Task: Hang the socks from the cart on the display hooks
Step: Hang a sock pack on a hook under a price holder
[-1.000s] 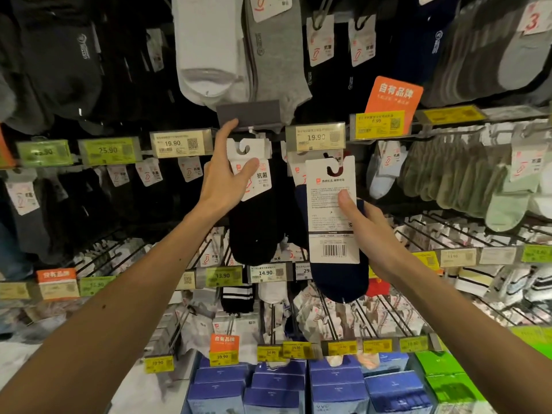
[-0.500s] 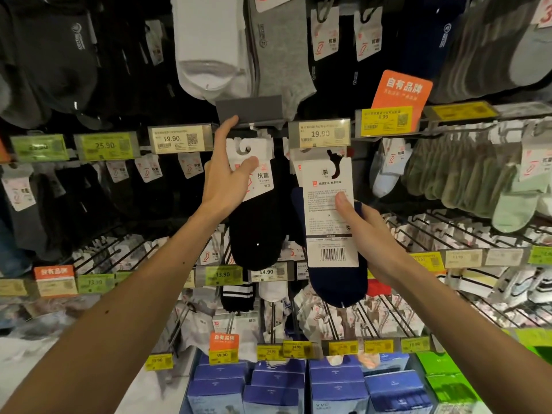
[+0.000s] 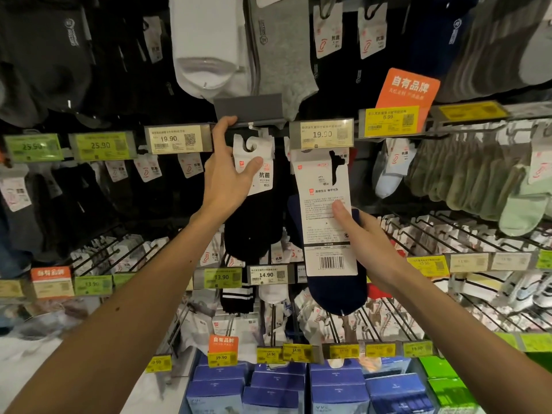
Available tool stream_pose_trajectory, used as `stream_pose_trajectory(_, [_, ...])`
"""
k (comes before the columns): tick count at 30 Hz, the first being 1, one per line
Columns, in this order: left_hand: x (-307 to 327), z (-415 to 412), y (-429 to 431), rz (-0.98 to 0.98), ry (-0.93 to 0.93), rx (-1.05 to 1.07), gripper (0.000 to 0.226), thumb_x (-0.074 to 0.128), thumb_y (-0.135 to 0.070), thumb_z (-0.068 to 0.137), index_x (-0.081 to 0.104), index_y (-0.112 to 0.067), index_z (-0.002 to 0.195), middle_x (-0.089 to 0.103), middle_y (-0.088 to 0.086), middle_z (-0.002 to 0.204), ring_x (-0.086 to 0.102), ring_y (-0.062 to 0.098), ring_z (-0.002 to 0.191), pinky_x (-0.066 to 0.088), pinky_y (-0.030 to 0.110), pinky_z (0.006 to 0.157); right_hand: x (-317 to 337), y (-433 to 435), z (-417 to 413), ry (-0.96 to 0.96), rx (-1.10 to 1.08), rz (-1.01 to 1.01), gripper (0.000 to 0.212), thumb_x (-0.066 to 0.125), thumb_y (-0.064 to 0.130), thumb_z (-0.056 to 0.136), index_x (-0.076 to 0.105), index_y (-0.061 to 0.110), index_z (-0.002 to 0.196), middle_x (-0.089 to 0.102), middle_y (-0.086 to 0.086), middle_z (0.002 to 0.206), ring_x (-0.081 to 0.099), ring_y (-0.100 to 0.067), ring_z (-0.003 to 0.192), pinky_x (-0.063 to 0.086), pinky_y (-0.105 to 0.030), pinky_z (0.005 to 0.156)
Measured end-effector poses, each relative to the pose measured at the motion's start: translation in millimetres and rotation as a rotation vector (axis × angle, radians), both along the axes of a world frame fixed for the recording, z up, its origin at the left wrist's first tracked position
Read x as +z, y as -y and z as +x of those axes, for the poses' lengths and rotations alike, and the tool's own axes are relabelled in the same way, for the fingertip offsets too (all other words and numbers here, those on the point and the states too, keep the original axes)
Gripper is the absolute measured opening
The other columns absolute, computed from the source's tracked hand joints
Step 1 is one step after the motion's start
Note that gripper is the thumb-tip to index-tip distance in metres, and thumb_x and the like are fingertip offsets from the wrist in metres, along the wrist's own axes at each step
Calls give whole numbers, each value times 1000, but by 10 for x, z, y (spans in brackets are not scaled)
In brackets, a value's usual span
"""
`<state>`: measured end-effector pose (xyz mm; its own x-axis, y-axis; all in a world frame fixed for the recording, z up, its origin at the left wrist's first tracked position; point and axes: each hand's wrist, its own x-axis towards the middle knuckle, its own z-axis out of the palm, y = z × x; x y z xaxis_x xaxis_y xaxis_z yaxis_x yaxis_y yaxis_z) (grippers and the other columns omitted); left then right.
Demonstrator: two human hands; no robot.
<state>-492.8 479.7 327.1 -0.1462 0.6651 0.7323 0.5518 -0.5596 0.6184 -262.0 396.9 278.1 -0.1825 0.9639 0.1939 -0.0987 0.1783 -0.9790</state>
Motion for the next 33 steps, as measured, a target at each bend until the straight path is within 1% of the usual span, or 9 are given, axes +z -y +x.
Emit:
stream_pose_trajectory(4, [-102,104,-61,8,45,37,91,73,-22,86,12,-57,145,62,12,128,62,27,114,50,51,99,28,-10,2,-31,-2,-14,28,46,38,102,68,22,108,78,7,99,74,-12,91,58,-22,69])
stream_pose_trajectory(7, [-110,186,-42,26,30,76,98,75,-22,86,7,-54,149,51,13,144,54,31,127,45,54,105,45,0,7,-43,6,-27,28,46,38,103,68,22,108,78,7,100,74,-12,93,58,-22,69])
stream_pose_trajectory(16, [-138,110,173,-78,-172,142,102,74,-21,89,0,-44,155,56,15,129,56,30,117,47,46,99,-55,45,131,-50,-112,-59,35,51,45,98,62,17,118,76,4,107,73,-13,98,58,-26,74])
stream_pose_trajectory(20, [-290,93,492,-213,-311,213,67,67,-22,94,35,-22,152,40,12,147,35,30,137,31,39,113,-170,74,213,-76,-196,-106,34,55,46,96,56,16,111,75,0,102,74,-17,94,57,-37,80])
stream_pose_trajectory(22, [-436,112,705,-263,-338,147,40,65,-23,95,59,-17,134,51,7,132,47,23,126,34,25,104,-210,96,249,-91,-211,-129,32,55,45,96,56,16,110,76,1,98,75,-15,87,58,-37,78])
stream_pose_trajectory(26, [-573,337,1112,-312,-196,-107,9,65,-24,95,73,-24,100,64,-8,99,59,-1,89,43,7,78,-224,133,141,-48,-250,-100,30,56,44,96,54,17,108,74,-1,104,73,-15,92,58,-36,79])
stream_pose_trajectory(28, [-526,498,1224,-486,-24,-309,26,61,-35,97,69,-26,120,66,-8,109,61,1,98,54,20,85,-203,164,1,4,-253,-17,29,54,47,96,53,19,105,71,0,107,70,-16,99,57,-27,78])
stream_pose_trajectory(30, [-472,622,1281,-666,160,-467,54,59,-56,91,55,-32,138,63,-8,123,61,5,110,57,33,92,-178,223,-154,84,-179,62,51,46,69,89,55,25,111,67,6,116,63,-10,111,52,-23,86])
stream_pose_trajectory(33, [-459,610,1268,-681,330,-491,70,63,-74,77,58,-31,131,67,-11,125,61,5,117,48,38,105,-184,344,-316,190,80,75,86,25,98,69,58,43,128,53,12,144,46,-3,135,42,-41,109])
